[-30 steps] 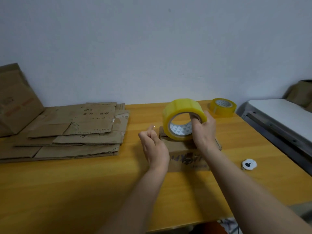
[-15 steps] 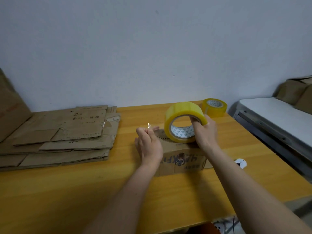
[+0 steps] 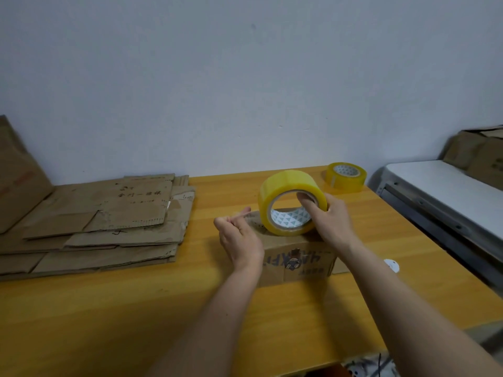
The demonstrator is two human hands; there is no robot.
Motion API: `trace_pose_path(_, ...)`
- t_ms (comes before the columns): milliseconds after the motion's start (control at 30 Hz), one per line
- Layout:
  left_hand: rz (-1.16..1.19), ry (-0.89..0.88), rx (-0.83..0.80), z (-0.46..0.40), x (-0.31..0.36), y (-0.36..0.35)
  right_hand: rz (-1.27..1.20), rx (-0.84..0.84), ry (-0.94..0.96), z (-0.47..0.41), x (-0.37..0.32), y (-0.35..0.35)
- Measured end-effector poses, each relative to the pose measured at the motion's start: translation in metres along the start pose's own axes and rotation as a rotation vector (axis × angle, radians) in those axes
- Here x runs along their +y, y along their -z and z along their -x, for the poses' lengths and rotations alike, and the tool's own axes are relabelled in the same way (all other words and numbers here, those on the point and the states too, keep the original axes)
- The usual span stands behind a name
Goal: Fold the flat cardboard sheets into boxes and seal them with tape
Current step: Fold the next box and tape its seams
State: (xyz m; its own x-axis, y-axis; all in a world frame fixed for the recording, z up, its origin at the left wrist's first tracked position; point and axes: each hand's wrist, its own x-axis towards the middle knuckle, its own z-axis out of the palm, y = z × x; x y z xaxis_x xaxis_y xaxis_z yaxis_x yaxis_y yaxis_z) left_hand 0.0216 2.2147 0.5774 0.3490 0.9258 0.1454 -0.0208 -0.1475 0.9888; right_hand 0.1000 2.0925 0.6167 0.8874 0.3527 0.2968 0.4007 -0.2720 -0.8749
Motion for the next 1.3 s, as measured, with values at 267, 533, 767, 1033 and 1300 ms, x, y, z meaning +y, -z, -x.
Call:
trace_pose_path(267, -0.047, -0.019, -0.044, -0.001, -0.004, -0.001, -0.199, 0.241, -0.077, -0.008, 0.001, 0.004)
trace_pose_path(533, 0.076, 0.131, 0.011, -0.003, -0.004, 0.006, -0.01, 0.046, 0.042, -0.001, 0.007, -0.004)
trace_pose_path(767, 0.12, 0.326, 0.114, -0.008, -0.009, 0.01, -0.061, 0.138, 0.03, -0.004, 0.001, -0.009)
trace_pose_path(1033, 0.264, 0.436, 0.066, -0.021, -0.012, 0.021, 0.055, 0.138, 0.042, 0.002, 0.006, -0.015)
trace_pose_path(1300, 0.098, 0.635, -0.315, -0.021, -0.03, 0.031, 0.219, 0.091, 0.0, 0.004, 0.001, -0.021)
